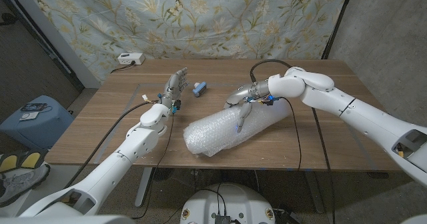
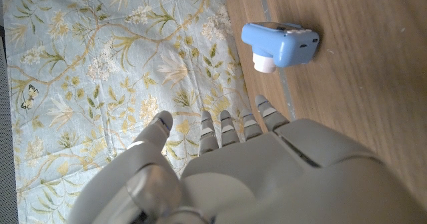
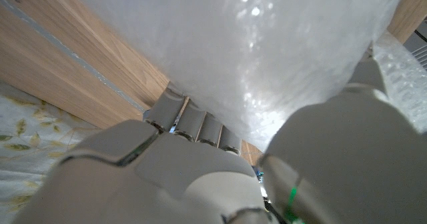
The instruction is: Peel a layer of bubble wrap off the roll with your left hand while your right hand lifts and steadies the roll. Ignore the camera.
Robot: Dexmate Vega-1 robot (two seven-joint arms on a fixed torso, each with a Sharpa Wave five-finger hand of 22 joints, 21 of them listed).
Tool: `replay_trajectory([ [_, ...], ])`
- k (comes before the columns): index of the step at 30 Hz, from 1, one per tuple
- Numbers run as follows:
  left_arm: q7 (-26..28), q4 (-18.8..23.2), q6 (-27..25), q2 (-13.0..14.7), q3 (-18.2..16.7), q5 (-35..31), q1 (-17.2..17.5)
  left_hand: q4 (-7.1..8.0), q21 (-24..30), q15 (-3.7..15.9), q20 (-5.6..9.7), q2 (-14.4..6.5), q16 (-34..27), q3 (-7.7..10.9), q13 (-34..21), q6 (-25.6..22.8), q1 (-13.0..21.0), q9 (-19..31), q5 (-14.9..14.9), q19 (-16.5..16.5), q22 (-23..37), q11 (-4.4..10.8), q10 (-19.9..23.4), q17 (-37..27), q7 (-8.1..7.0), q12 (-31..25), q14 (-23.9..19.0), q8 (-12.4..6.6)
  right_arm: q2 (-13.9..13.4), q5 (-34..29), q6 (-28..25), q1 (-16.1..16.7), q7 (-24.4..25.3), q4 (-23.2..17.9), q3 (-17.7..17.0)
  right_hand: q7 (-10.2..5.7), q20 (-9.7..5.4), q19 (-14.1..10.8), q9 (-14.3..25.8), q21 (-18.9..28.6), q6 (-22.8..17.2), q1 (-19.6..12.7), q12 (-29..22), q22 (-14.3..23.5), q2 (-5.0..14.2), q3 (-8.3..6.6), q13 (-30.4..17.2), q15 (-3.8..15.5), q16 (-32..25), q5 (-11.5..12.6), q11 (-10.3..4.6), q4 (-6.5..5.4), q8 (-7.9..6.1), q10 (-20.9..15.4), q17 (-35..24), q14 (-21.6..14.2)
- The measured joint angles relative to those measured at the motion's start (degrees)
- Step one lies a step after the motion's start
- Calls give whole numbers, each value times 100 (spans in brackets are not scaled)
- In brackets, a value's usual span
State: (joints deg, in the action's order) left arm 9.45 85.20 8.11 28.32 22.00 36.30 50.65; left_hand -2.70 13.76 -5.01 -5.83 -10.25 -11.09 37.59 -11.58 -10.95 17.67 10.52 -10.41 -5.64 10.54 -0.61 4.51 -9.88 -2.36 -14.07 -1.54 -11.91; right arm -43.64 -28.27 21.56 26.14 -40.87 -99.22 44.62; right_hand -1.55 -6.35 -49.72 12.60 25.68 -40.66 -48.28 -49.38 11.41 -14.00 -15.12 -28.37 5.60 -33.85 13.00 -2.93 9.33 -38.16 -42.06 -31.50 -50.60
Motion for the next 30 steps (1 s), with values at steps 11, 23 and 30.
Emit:
replay_trajectory([
  [11,44,45,24,4,-16,-23,5,1,0,0,-31,30,0,1,0,-45,30,0,0,-31,0,31,31,0,18,0,0,0,27,926,-541,-123,-422,40,-80,-5,1,0,0,86,-60,-38,1,21,-38,0,-11,2,61,-44,-19,0,1,-62,-59,-83],
  [23,151,110,41,-9,-27,-77,16,-50,0,29,-31,30,0,21,0,-103,76,0,-40,-30,0,30,72,0,41,0,-34,0,30,1704,-997,-297,-688,206,-95,-19,1,1,10,133,-84,-113,-22,41,-113,-1,-13,-5,86,-89,1,0,5,-101,-150,-135],
  [30,176,128,41,-30,-27,-81,16,-87,0,9,-30,53,0,10,0,-105,98,0,-40,-30,0,30,72,0,39,0,-53,0,27,2001,-1187,-422,-782,304,-89,-49,2,1,11,199,-115,-143,-21,47,-143,-1,-23,13,90,-136,-21,0,6,-123,-212,-155],
])
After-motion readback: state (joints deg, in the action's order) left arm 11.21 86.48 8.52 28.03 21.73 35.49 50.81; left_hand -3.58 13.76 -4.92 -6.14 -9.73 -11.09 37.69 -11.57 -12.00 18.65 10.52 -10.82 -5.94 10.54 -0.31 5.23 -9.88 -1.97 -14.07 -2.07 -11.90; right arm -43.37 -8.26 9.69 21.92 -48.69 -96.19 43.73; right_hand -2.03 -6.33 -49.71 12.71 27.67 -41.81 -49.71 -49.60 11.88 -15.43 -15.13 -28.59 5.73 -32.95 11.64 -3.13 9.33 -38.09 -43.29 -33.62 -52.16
